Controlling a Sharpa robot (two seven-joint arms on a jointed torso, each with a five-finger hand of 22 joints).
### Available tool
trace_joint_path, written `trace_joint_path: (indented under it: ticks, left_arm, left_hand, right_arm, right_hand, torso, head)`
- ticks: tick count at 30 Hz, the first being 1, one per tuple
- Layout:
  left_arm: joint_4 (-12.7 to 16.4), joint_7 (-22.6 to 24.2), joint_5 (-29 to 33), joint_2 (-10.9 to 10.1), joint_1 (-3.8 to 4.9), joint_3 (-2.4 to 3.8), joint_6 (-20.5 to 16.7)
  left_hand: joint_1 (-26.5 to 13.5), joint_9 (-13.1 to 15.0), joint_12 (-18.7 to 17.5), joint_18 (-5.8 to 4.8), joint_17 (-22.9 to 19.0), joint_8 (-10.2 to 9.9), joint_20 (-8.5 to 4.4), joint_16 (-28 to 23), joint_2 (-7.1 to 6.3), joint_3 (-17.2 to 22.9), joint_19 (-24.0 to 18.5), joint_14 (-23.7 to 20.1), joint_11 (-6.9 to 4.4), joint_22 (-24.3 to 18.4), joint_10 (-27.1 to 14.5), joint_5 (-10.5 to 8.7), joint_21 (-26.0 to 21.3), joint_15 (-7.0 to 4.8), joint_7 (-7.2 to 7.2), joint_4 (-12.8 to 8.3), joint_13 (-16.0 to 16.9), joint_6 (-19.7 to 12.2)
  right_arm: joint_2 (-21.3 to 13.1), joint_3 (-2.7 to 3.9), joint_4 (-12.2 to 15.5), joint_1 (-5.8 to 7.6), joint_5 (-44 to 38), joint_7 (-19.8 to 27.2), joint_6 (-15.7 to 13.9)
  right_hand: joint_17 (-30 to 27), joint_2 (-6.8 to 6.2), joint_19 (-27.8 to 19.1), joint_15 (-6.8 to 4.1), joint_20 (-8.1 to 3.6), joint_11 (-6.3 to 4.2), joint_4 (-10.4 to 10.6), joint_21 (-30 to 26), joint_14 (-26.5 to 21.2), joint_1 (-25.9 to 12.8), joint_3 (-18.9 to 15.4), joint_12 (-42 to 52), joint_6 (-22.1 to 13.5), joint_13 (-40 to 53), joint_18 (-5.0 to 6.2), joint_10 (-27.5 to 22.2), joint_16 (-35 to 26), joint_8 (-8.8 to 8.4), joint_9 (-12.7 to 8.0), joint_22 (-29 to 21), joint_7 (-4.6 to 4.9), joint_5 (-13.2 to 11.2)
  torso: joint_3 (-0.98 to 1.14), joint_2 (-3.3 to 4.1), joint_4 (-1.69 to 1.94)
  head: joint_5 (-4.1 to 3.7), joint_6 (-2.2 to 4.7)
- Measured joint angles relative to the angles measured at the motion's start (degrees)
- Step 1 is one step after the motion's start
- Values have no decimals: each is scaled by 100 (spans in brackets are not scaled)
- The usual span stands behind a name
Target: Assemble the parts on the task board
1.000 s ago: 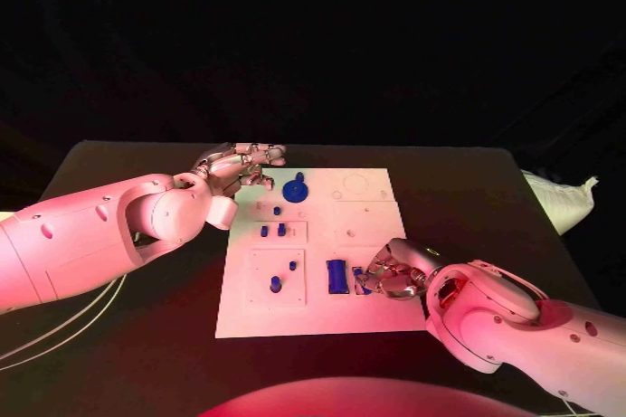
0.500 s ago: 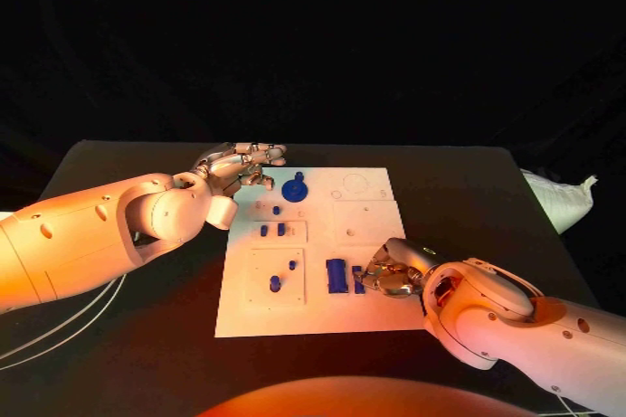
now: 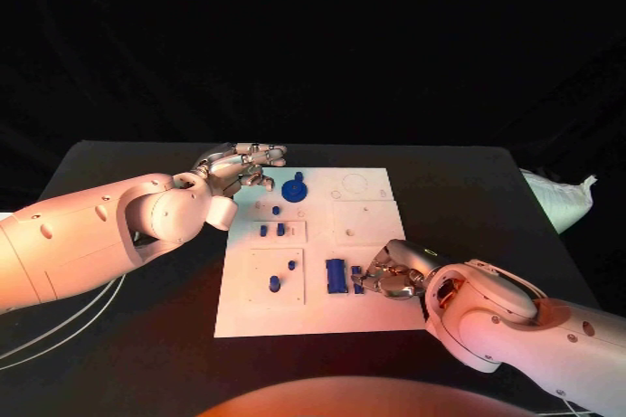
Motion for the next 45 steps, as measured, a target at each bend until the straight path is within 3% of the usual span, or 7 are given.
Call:
trace_joint_path:
  ticks: [12, 16, 20, 26, 34, 41, 45]
  left_arm:
    - [-84, 3, -5, 26, -18, 0, 3]
    - [-126, 19, 0, 58, -79, -1, -8]
    - [-199, 54, 32, 124, -139, -4, -35]
    - [-343, 203, 159, 221, -289, -4, -164]
    - [-723, 512, 382, 449, -449, -4, -404]
    - [-931, 712, 533, 602, -517, -5, -567]
    - [-916, 704, 532, 590, -517, -7, -584]
  left_hand:
    - [0, 0, 0, 0, -104, 23, 0, -7, 0, 0, 0, -60, 3, -4, -3, 0, -4, 6, 1, 0, -1, -1]
    - [0, 0, 45, 0, -1045, 61, 66, -624, 0, -45, -244, -665, 42, -95, -128, 0, -207, 50, 52, -4, -7, -54]
    - [0, 0, -18, -1, -1471, 94, 155, -1232, 0, -66, -841, -1399, 139, -322, -352, 0, -632, 158, 83, 17, -105, -103]
    - [0, -19, -405, -1, -2442, 107, 421, -3060, 0, -54, -1980, -2187, 262, -972, -497, 0, -1575, 446, 134, 59, -441, -155]
    - [0, -19, -1122, 0, -3214, -170, 859, -4778, 0, -31, -2702, -2104, 365, -1929, -299, 0, -2443, 687, 82, 130, -567, -142]
    - [20, -20, -1376, 95, -3435, -273, 890, -5263, 24, -50, -2737, -1975, 367, -2300, -180, 0, -2463, 747, 114, 145, -569, -69]
    - [-1000, -178, -1520, 43, -3525, -392, 704, -5462, 209, -348, -3369, -2688, 247, -2648, -933, -92, -2613, 640, -31, 59, -716, -775]
  right_arm:
    - [-292, -6, -160, 160, 619, 718, -603]
    - [-310, 4, -514, 374, 1506, 1459, -885]
    - [-193, 1, -1074, 596, 2875, 2506, -1027]
    - [249, 3, -2092, 828, 4817, 3869, -1003]
    - [801, 3, -3153, 903, 6474, 4978, -685]
    - [1054, 1, -3595, 919, 7029, 5382, -355]
    - [1034, -24, -3562, 931, 7040, 5376, -381]
  right_hand:
    - [-1, -32, -110, 109, 83, 204, -154, -212, 4, 490, -295, -1086, -612, -625, 2, -447, -253, -387, -141, -339, 272, -15]
    - [-491, 50, -464, 177, 134, 302, -325, -748, 10, 907, -292, -2203, -877, -1335, 101, -937, -714, -465, -241, -1144, 378, -104]
    - [-2990, 134, -1617, 329, 259, 451, -543, -2807, -675, 1414, -151, -3361, -1143, -2247, 558, -1585, -2909, -465, -361, -3762, 539, -518]
    - [-4601, 140, -2098, 643, 561, 749, -667, -4651, -1325, 1716, 47, -4776, -1277, -3941, 586, -2008, -5357, -465, -549, -5137, 763, -845]
    - [-5848, 120, -2781, 1107, 1072, 1002, -925, -6413, -2327, 1827, 221, -5387, -1505, -5320, 586, -2174, -7294, -488, -941, -6269, 844, -1094]
    - [-6510, 280, -2094, 1044, 1015, 1013, -1202, -6913, -1616, 1666, 194, -5408, -1361, -6173, 585, -2017, -7773, -488, -1231, -6720, 907, -1095]
    - [-6661, 323, -2891, 812, 858, 891, -1387, -7071, -2476, 608, 57, -5554, -2070, -6303, 546, -2812, -7879, -645, -1344, -6939, 756, -1239]
  torso:
    - [5, -40, -13]
    - [9, -96, -27]
    - [7, -193, -45]
    - [6, -380, -94]
    - [23, -587, -149]
    - [51, -687, -154]
    - [55, -689, -150]
  head:
    - [-10, 62]
    - [-19, 108]
    - [-30, 185]
    - [-20, 371]
    - [5, 625]
    - [41, 709]
    - [40, 718]
